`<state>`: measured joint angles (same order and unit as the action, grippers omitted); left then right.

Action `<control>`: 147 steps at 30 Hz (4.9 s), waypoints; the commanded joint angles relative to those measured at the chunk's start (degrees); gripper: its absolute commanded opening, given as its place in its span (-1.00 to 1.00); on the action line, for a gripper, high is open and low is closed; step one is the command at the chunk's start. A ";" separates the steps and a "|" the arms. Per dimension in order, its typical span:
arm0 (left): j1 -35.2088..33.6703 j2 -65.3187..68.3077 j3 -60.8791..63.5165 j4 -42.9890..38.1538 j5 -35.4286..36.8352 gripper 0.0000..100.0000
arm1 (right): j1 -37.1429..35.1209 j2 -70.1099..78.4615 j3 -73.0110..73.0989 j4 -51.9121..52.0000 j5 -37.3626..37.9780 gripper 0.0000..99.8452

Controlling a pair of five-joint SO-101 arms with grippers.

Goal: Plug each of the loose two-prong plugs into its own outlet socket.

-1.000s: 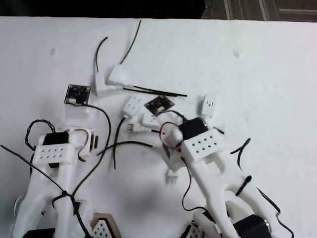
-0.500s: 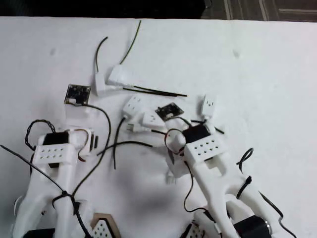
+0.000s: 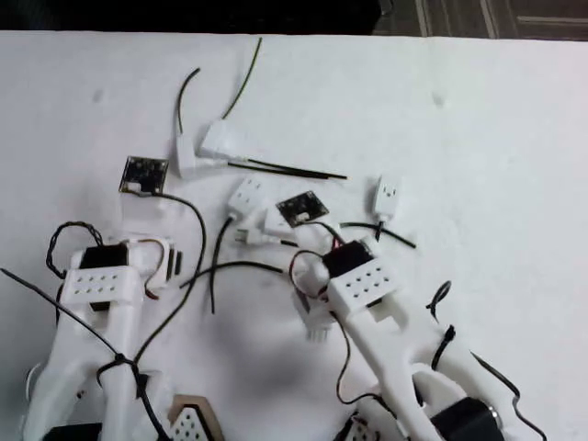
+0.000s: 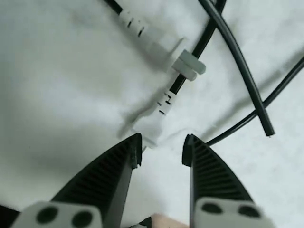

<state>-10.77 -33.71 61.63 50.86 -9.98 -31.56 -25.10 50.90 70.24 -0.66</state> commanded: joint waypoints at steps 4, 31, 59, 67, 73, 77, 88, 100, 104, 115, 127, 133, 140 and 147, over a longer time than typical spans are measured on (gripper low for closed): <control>-0.66 -1.89 -0.26 -0.97 -0.53 -0.69 | 2.33 9.80 -0.62 -5.58 -0.35 -0.71; -0.66 -1.89 -0.26 -0.97 -0.53 -0.69 | -6.20 18.42 -2.20 -8.66 -2.46 -0.86; -0.57 -1.89 -0.26 -0.97 -0.53 -0.69 | 18.51 -18.42 -29.01 27.03 19.96 -0.97; -0.48 -1.89 -0.26 -0.97 -0.53 -0.69 | 17.01 -17.71 -25.32 27.03 20.04 -0.96; -0.48 -1.89 -0.26 -0.97 -0.53 -0.69 | 12.97 -12.44 -9.58 22.99 19.96 -0.72; -0.48 -1.89 -0.26 -0.97 -0.53 -0.69 | 12.88 -8.57 -2.46 14.29 19.96 -0.71; -0.48 -1.89 -0.26 -0.97 -0.53 -0.69 | 12.79 8.57 2.02 1.01 19.96 -0.73; -0.48 -1.89 -0.26 -0.97 -1.76 -0.69 | 12.44 17.80 0.26 -2.68 20.31 -0.95; -0.57 -1.89 -0.26 -0.97 -1.76 -0.69 | 12.53 13.32 -2.64 1.89 20.04 -0.96; -0.57 -1.89 -0.26 -0.97 -1.93 -0.69 | 16.57 -10.07 -17.23 17.63 20.48 -0.97; -0.48 -1.89 -0.26 -0.97 -1.93 -0.69 | 16.13 -17.19 -34.37 26.86 20.48 -0.97; -0.48 -1.89 -0.26 -0.97 -1.93 -0.69 | 15.60 -16.84 -30.95 26.59 20.31 -0.97; -0.57 -1.89 -0.26 -0.97 -1.93 -0.69 | 11.30 -16.84 -10.99 21.58 20.48 -0.80; -0.57 -1.89 -0.26 -0.97 -1.93 -0.69 | 11.30 -16.84 4.48 9.36 20.48 -0.68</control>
<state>-10.77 -33.71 61.63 50.86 -11.38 -19.52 -41.10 52.31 83.78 19.38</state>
